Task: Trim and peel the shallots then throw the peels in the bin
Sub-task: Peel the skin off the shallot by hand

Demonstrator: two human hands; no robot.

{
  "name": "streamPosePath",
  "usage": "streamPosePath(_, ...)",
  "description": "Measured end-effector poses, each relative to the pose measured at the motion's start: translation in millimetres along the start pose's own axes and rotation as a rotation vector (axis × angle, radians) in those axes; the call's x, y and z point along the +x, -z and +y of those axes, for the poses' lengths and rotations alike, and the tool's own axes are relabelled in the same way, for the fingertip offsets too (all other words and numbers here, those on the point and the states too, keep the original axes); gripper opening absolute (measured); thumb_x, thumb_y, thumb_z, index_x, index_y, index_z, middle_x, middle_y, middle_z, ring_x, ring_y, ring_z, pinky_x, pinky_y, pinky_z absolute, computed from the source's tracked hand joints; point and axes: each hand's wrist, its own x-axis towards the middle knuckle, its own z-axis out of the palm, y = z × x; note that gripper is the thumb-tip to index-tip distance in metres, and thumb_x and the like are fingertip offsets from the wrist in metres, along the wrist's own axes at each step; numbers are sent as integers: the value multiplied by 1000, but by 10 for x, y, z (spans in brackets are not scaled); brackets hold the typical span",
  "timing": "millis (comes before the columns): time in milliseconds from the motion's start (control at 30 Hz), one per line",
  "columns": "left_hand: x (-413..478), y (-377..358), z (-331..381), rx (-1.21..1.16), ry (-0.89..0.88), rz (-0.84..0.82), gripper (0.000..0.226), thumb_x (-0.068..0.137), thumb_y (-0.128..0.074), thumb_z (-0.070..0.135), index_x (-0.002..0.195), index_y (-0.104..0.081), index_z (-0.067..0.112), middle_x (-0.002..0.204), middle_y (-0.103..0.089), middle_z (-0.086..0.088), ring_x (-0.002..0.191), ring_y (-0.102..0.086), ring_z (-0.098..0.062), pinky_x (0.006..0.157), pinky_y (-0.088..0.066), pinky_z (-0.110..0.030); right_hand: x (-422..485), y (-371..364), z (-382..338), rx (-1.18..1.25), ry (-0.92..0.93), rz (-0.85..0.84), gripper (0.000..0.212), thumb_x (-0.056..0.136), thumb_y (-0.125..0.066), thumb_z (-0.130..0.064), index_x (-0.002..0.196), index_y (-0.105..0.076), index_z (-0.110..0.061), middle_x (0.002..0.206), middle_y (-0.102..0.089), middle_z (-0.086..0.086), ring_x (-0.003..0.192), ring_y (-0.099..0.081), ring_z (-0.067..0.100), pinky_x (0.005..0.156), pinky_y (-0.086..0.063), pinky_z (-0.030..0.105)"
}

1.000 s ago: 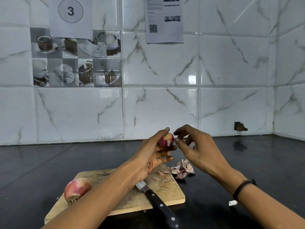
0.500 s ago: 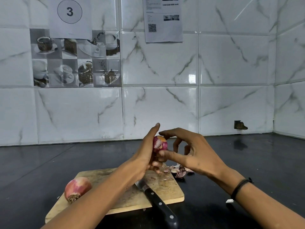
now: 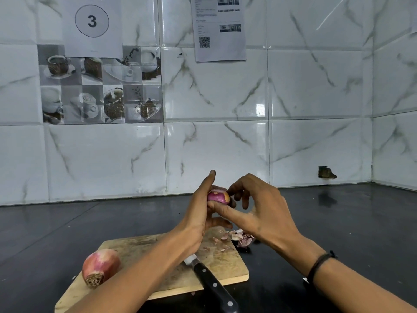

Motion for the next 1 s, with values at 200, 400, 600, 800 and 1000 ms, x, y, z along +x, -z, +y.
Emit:
streamPosePath(200, -82, -19, -7, -137, 36, 36, 45, 92, -58, 47, 75, -67, 5, 74, -67, -15, 64, -64, -25, 74, -54, -43, 0, 6, -48, 2, 53, 38, 58, 70, -56, -88, 77, -62, -32, 73, -57, -17, 73, -58, 9, 56, -41, 17)
streamPosePath(400, -34, 47, 99, -219, 29, 67, 54, 95, -53, 49, 64, -60, 6, 69, -64, -15, 51, -53, -19, 51, -50, -28, 34, -42, 14, 91, 165, -30, 42, 81, -62, -74, 89, -66, -32, 82, -57, -17, 68, -56, 12, 60, -50, 29)
streamPosePath(600, -19, 35, 115, -289, 46, 56, 59, 98, -51, 48, 66, -62, 0, 72, -63, -19, 46, -52, -19, 42, -50, -24, 42, -59, 62, 52, 183, -17, 35, 82, -69, -65, 89, -66, -31, 80, -54, -18, 68, -56, 10, 59, -50, 29)
streamPosePath(800, -54, 9, 106, -149, 41, 55, 37, 90, -62, 42, 72, -63, 9, 69, -63, -12, 57, -50, -19, 46, -47, -23, 49, -71, 44, 98, 206, -67, 37, 78, -72, -63, 89, -66, -29, 82, -59, -14, 70, -57, 12, 59, -51, 35)
streamPosePath(1000, -82, -13, 139, -133, -28, 86, 31, 96, -58, 42, 80, -70, 17, 73, -69, -11, 81, -57, -29, 65, -43, -32, 51, -47, -33, 174, 174, -48, 33, 73, -84, -52, 88, -64, -30, 82, -63, -16, 70, -59, 13, 59, -50, 33)
